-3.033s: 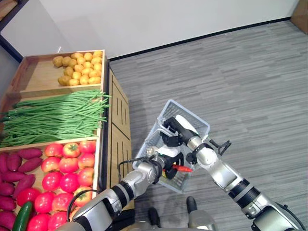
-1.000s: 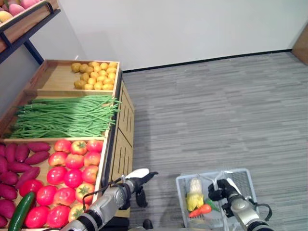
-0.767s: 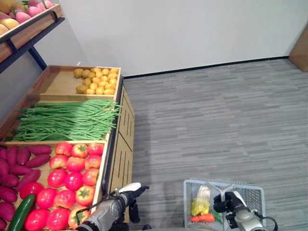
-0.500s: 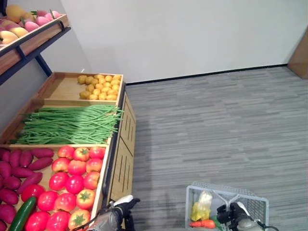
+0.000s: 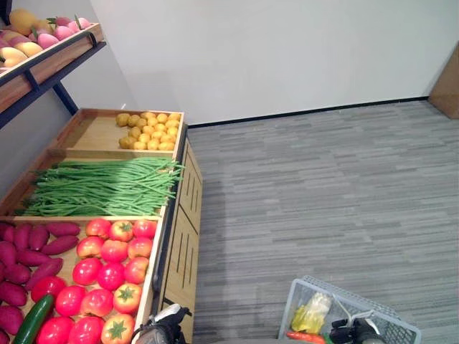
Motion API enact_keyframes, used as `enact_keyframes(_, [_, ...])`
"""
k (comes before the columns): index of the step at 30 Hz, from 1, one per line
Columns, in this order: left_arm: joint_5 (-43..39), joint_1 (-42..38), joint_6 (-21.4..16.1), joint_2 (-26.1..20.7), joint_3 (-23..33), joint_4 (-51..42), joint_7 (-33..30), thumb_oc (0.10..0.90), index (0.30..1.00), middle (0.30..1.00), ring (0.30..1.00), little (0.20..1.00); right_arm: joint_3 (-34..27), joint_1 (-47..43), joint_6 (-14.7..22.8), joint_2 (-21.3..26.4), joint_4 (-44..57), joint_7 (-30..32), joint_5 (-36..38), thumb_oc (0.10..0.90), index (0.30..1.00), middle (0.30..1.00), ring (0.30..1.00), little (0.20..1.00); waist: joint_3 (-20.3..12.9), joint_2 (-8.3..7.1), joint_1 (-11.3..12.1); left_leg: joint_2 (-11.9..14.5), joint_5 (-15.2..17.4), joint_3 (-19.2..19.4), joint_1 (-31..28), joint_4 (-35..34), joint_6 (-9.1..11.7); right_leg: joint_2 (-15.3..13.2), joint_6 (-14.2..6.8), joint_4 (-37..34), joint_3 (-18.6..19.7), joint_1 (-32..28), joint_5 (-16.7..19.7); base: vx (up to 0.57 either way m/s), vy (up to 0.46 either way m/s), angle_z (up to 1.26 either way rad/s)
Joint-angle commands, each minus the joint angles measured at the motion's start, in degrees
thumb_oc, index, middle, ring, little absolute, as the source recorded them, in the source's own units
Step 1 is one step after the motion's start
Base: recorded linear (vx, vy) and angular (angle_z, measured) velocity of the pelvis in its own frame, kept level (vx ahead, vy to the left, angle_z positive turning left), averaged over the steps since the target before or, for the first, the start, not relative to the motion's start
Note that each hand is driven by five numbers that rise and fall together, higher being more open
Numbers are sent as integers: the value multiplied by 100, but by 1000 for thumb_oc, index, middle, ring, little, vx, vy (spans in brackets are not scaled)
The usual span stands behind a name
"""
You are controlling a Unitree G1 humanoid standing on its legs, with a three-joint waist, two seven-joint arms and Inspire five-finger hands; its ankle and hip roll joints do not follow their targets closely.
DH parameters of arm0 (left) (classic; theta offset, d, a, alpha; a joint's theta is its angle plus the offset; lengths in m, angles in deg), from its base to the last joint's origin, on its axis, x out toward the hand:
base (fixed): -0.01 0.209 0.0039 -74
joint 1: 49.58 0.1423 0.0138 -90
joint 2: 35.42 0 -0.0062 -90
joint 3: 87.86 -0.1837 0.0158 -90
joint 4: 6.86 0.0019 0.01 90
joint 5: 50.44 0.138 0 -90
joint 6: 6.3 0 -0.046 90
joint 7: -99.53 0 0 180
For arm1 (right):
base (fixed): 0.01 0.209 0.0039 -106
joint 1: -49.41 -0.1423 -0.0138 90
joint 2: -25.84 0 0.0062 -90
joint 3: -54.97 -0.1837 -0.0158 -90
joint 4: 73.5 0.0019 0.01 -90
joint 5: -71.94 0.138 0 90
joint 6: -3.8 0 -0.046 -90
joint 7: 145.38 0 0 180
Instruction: Get the vegetables into the basket
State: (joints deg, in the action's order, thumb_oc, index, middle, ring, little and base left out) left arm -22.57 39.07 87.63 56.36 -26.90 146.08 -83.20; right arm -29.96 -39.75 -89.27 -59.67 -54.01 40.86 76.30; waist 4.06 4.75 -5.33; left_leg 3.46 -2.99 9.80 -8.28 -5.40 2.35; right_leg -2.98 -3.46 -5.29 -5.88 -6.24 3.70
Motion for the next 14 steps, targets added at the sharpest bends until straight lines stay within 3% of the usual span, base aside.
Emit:
enact_keyframes(1, [-199,-466,38,-41,223,457,-99,900,1000,1000,1000,1000,264,89,-112,77,-563,-119,-29,400,300,300,300,300,202,-230,35,150,316,-85,-189,40,332,-517,-481,125,-165,-160,-348,3,-5,-5])
enact_keyframes(14, [-297,-425,4,-11,274,549,-21,900,1000,1000,1000,1000,352,157,-116,8,-638,-229,-94,400,300,300,300,300,227,-243,20,180,318,-72,-205,40,343,-489,-467,120,-156,-165,-359,1,0,-1])
